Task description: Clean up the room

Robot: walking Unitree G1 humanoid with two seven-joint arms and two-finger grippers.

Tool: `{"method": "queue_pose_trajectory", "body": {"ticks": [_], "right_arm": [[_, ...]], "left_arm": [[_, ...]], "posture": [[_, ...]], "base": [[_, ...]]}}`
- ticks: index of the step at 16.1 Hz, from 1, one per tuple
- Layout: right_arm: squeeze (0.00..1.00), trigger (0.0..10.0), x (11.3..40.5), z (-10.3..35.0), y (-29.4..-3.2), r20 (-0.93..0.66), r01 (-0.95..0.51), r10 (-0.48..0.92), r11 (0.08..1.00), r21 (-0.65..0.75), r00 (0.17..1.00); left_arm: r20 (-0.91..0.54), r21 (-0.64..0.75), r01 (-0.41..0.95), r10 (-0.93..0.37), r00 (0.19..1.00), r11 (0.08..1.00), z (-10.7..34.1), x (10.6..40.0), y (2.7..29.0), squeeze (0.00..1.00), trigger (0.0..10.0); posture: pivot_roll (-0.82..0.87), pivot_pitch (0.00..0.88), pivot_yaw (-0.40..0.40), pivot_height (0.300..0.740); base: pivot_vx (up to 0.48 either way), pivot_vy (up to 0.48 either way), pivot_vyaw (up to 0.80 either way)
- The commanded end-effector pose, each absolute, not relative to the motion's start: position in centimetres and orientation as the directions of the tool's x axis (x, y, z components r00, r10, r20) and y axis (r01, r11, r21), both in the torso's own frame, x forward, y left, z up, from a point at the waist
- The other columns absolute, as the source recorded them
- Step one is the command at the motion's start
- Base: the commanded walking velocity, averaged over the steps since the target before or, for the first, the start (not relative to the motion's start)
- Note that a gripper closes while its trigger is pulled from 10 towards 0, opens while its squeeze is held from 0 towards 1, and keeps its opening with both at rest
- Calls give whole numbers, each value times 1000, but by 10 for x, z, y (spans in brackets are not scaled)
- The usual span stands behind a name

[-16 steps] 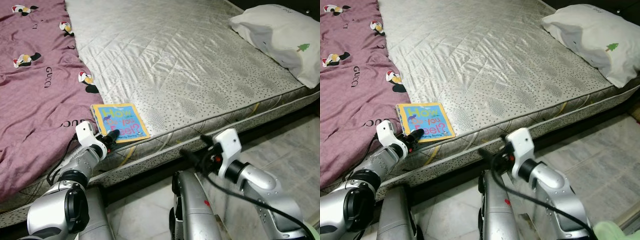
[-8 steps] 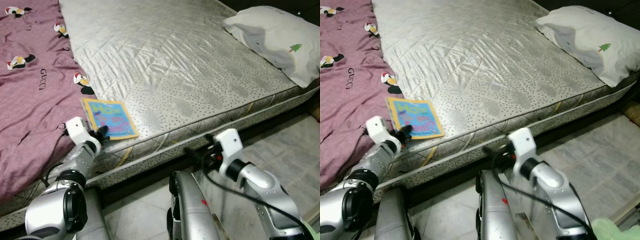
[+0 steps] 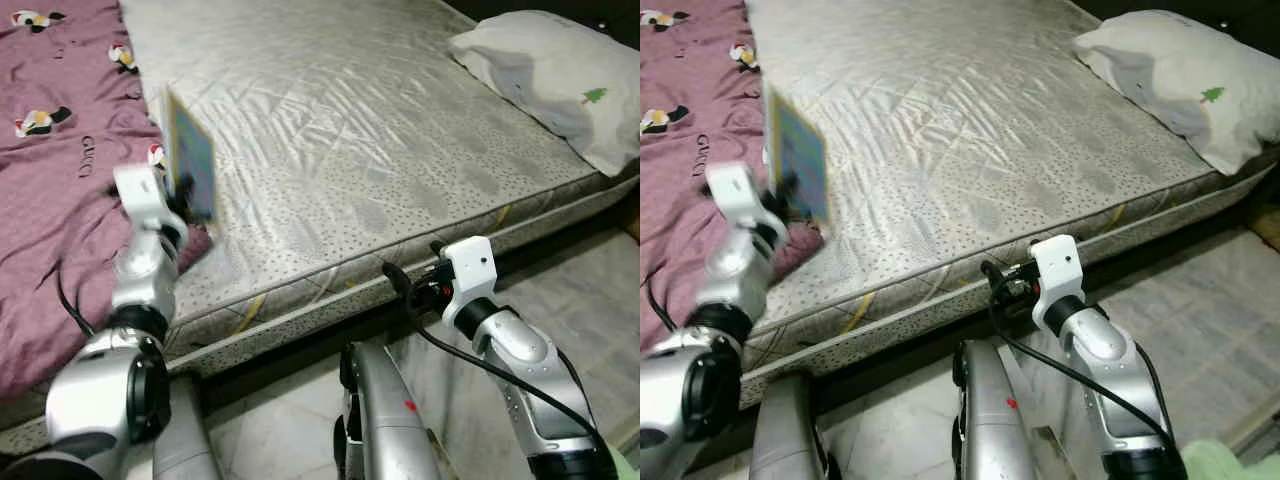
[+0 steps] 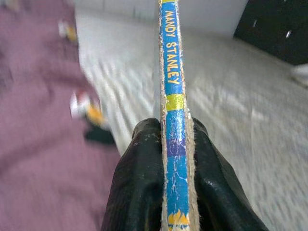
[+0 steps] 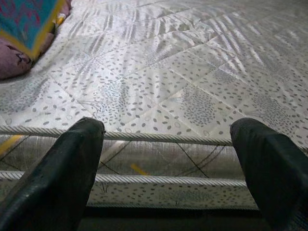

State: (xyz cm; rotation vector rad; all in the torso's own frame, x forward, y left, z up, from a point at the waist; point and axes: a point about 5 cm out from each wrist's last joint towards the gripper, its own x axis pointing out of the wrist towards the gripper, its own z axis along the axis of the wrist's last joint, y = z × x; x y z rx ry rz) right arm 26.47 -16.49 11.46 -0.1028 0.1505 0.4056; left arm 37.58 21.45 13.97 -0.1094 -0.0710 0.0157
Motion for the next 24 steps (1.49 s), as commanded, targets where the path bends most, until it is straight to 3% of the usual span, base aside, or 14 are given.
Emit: {"method": "queue_pose_trajectory", "body": {"ticks": [1,4,7,8,9,10,13,20,24], "right_arm": [[0,10000,262,107,-163,-179,-396,381,917,-53,907],[0,10000,263,105,-156,-128,-348,355,934,77,926],[0,10000,269,107,-156,-89,-277,287,955,104,954],[0,10000,273,108,-156,-62,-244,254,960,136,965],[0,10000,276,109,-156,-47,-223,232,964,143,972],[0,10000,278,110,-156,-41,-214,223,965,150,974],[0,10000,285,113,-152,-25,-239,244,962,133,969],[0,10000,294,110,-156,-7,-179,182,975,130,983],[0,10000,291,101,-141,-39,-159,163,983,86,986]], "left_arm": [[202,-28,31,-25,979,999,169,383,205,0,0],[324,117,88,-122,938,989,177,370,195,0,0],[320,184,93,-149,936,978,160,345,203,0,0],[250,207,54,-106,962,977,140,331,205,0,0],[224,219,20,-70,972,975,129,320,206,0,9451],[218,219,-3,-46,975,976,124,314,206,0,10000],[199,190,-41,3,980,981,120,308,206,0,10000],[207,191,-73,32,978,979,134,314,209,0,10000],[193,219,-92,49,980,971,130,310,199,0,10000]], "posture": [[-158,53,-53,531],[-126,12,-21,531],[-101,0,11,531],[-77,0,8,531],[-68,0,-1,531],[-63,0,-8,541],[-40,0,-25,566],[-30,0,19,650],[-18,0,12,659]], "base": [[0,0,0],[0,0,0],[0,0,0],[0,0,0],[0,0,0],[0,0,0],[0,0,0],[0,0,0],[0,0,0]]}}
